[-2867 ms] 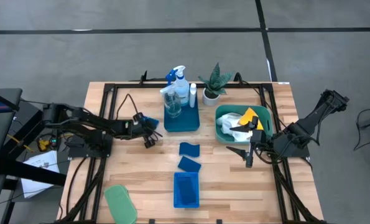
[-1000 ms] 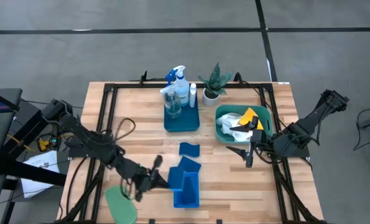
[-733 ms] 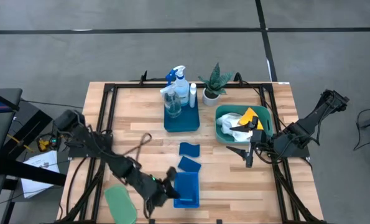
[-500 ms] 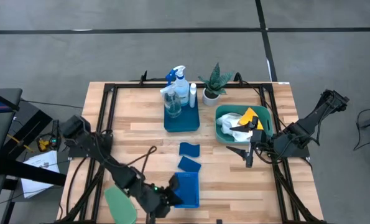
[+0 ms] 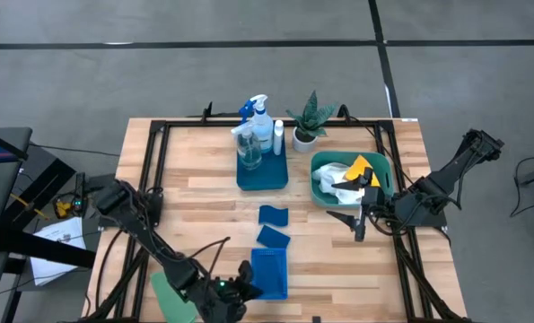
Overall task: Pick & Place Kitchen Items
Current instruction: Put the blue sponge into the blue basket
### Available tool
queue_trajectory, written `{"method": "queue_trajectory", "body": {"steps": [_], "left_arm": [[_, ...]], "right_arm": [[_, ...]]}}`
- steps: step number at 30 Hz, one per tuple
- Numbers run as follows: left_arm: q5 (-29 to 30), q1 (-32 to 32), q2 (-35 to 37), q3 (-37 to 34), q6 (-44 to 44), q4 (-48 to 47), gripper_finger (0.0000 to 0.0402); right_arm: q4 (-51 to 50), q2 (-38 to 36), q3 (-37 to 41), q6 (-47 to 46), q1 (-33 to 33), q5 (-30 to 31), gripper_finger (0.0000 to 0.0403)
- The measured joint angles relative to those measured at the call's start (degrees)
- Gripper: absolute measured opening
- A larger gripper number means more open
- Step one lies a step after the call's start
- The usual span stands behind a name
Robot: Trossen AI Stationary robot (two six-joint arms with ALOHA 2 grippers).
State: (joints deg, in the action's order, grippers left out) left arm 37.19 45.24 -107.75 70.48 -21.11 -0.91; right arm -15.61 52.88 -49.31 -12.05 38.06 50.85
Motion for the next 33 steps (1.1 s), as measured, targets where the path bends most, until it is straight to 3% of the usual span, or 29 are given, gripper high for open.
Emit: {"method": "queue_trajectory", "body": {"steps": [7,21,33], "left_arm": [[-6.2,-2.0,-0.2,0.0,2.0,-0.2,0.0001],[-4.7,-2.2,-3.5,-2.2,-1.4,4.9,0.0001],[-7.3,-2.1,-5.4,-2.1,-2.2,4.9,0.0]], "right_arm": [[-0.1,0.0,0.0,0.0,0.0,0.0,0.0336],[-0.6,0.0,0.0,0.0,0.0,0.0,0.0336],[-0.7,0.0,0.0,0.0,-2.4,-0.5,0.0336]]}}
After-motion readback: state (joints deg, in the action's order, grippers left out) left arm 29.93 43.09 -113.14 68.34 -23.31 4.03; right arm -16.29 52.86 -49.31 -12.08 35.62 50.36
